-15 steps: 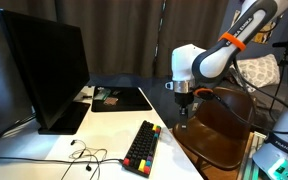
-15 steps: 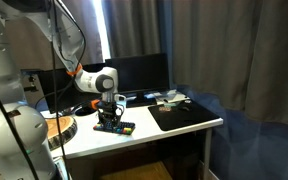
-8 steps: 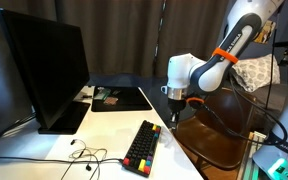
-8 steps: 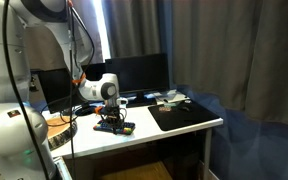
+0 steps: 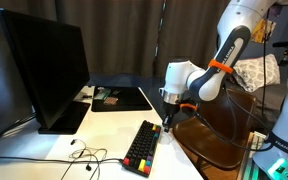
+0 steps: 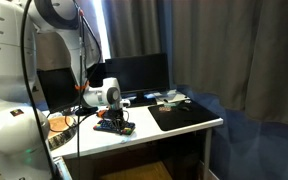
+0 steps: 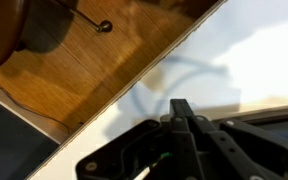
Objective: Move the computer keyboard forward towards the desktop computer monitor
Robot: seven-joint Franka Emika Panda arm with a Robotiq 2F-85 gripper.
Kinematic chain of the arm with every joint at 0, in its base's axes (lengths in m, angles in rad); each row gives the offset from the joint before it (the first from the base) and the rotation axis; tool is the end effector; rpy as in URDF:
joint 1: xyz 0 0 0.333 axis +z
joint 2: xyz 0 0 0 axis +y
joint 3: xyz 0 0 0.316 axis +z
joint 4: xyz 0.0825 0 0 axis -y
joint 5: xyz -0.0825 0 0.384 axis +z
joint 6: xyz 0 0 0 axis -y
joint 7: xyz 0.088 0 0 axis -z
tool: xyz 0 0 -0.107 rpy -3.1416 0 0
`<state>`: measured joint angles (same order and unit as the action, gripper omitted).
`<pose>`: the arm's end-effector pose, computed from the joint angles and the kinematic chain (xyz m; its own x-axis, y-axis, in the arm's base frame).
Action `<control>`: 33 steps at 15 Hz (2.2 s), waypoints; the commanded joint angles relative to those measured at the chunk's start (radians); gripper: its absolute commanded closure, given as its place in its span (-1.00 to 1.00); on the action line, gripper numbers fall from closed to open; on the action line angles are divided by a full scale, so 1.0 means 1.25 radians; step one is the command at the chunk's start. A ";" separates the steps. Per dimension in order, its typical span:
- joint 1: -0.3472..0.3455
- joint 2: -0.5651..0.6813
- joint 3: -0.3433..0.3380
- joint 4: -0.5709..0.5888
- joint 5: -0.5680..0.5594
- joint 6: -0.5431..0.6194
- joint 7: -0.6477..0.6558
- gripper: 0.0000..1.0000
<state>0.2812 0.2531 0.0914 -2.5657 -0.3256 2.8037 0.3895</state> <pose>0.4064 0.1778 0.1720 0.9585 0.2848 0.0092 0.2831 -0.9555 0.0828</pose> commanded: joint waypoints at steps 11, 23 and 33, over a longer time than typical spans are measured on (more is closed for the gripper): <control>0.175 0.093 -0.201 0.053 -0.233 0.157 0.215 1.00; 0.244 0.143 -0.271 0.134 -0.238 0.159 0.236 1.00; 0.146 0.113 -0.156 0.132 -0.118 0.063 0.130 1.00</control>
<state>0.4980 0.3815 -0.1654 -2.4252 -0.5361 2.9325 0.5936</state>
